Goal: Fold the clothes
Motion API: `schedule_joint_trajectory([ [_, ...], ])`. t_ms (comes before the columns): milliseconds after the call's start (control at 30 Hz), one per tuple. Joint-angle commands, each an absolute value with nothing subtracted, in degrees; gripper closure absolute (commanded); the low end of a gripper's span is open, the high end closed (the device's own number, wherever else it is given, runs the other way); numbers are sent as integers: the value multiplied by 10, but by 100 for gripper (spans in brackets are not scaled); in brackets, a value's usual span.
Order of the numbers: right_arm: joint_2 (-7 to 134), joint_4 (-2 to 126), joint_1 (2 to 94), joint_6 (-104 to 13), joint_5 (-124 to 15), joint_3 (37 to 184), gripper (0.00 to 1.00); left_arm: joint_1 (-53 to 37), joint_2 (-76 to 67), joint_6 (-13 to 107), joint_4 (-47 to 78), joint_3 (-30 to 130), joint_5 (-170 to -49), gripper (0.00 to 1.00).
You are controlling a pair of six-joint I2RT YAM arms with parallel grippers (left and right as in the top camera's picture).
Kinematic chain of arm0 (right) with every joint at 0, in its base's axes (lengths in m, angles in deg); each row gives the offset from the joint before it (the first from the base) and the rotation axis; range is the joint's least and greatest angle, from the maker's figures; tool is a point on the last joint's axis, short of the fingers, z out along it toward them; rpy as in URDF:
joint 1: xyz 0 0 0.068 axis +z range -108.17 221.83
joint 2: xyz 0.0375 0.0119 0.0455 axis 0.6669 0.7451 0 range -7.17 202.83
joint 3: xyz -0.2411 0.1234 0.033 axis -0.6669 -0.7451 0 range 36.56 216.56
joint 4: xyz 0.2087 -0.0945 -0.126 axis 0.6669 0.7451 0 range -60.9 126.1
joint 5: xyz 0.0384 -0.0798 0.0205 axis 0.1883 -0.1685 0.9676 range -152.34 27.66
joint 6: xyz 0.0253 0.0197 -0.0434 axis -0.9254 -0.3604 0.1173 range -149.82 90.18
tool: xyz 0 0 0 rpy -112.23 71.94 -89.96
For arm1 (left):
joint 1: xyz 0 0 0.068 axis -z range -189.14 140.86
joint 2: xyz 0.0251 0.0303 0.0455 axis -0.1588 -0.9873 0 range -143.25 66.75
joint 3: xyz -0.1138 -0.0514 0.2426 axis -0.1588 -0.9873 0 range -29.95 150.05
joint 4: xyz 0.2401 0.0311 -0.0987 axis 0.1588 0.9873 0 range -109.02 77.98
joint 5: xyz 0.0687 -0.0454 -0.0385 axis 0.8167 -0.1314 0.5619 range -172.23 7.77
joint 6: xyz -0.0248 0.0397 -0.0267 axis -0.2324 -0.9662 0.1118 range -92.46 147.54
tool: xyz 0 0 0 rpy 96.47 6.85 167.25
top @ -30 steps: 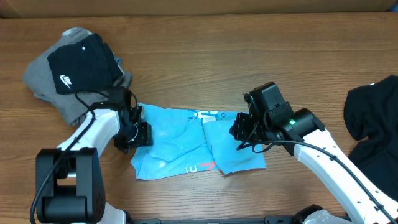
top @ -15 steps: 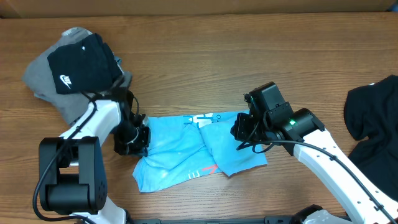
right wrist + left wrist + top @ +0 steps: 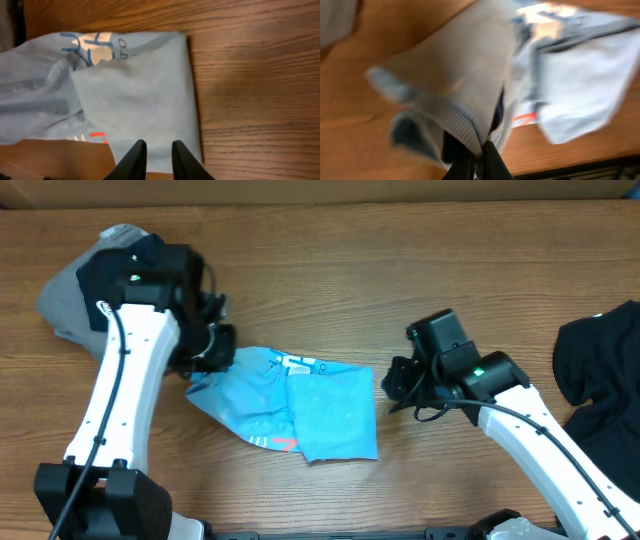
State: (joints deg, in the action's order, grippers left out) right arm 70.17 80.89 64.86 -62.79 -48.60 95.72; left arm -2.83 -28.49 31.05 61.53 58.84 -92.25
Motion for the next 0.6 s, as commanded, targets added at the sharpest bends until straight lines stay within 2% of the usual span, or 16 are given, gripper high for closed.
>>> schedule_joint_trajectory([
  [0,691,812,608,-630,-502,969,77,27,-279,343,604,607,-958,96],
  [133,691,840,532,-645,-502,969,72,116,-285,385,583,605,-958,96],
  [267,691,869,457,-638,-501,969,72,211,-295,439,548,605,-958,96],
  [467,691,888,405,-623,-502,969,72,338,-318,512,505,605,-930,96],
  [533,691,888,401,-623,-502,969,71,369,-335,532,491,605,-926,90],
  [567,691,888,401,-623,-501,969,70,381,-345,540,484,605,-928,80],
])
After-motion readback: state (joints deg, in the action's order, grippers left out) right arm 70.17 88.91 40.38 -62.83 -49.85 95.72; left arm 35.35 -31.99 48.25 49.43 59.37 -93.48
